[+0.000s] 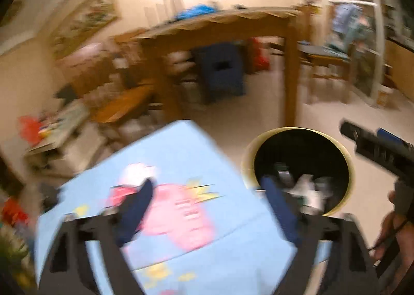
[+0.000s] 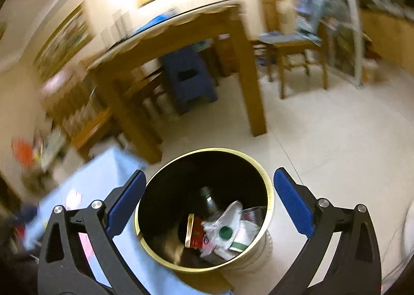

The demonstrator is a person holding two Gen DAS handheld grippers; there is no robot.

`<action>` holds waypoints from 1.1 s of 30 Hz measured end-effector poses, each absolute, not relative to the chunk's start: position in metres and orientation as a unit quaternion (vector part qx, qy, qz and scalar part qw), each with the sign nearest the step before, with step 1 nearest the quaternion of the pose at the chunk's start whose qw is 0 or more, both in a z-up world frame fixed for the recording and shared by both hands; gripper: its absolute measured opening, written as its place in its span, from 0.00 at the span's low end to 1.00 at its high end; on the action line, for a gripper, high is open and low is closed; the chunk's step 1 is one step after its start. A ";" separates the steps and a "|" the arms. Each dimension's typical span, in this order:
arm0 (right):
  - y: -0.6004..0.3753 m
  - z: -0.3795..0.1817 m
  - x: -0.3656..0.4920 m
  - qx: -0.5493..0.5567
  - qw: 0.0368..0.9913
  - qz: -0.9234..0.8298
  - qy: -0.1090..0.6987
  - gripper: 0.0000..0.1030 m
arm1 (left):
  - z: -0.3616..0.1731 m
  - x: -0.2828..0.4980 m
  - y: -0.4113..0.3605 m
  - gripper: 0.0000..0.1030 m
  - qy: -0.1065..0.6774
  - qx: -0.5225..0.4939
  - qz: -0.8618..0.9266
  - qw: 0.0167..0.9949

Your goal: Collect trash

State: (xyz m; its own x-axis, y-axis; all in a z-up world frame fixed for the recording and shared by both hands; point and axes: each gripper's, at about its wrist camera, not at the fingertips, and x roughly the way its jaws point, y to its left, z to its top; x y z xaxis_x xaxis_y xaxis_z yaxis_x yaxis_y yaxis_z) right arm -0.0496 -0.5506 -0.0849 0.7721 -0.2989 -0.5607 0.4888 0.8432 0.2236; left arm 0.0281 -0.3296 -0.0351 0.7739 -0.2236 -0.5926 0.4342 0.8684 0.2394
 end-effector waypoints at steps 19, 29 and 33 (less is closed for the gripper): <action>-0.276 0.041 -0.094 0.056 0.973 -0.025 0.224 0.95 | 0.048 -0.057 -0.085 0.94 0.259 0.081 -0.006 0.962; -0.251 0.031 -0.113 0.034 0.968 -0.043 0.246 0.95 | 0.049 -0.070 -0.071 0.94 0.258 0.068 -0.019 0.964; -0.254 0.031 -0.116 0.034 0.968 -0.041 0.246 0.95 | 0.050 -0.070 -0.070 0.94 0.257 0.066 -0.022 0.964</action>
State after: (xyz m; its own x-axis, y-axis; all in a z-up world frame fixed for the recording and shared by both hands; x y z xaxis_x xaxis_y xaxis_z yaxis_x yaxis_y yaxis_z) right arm -0.1155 -0.2541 0.0308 0.8758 -0.0626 -0.4786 0.0964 0.9943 0.0463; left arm -0.0699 -0.0696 0.0499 0.8669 -0.0088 -0.4985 0.0764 0.9904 0.1154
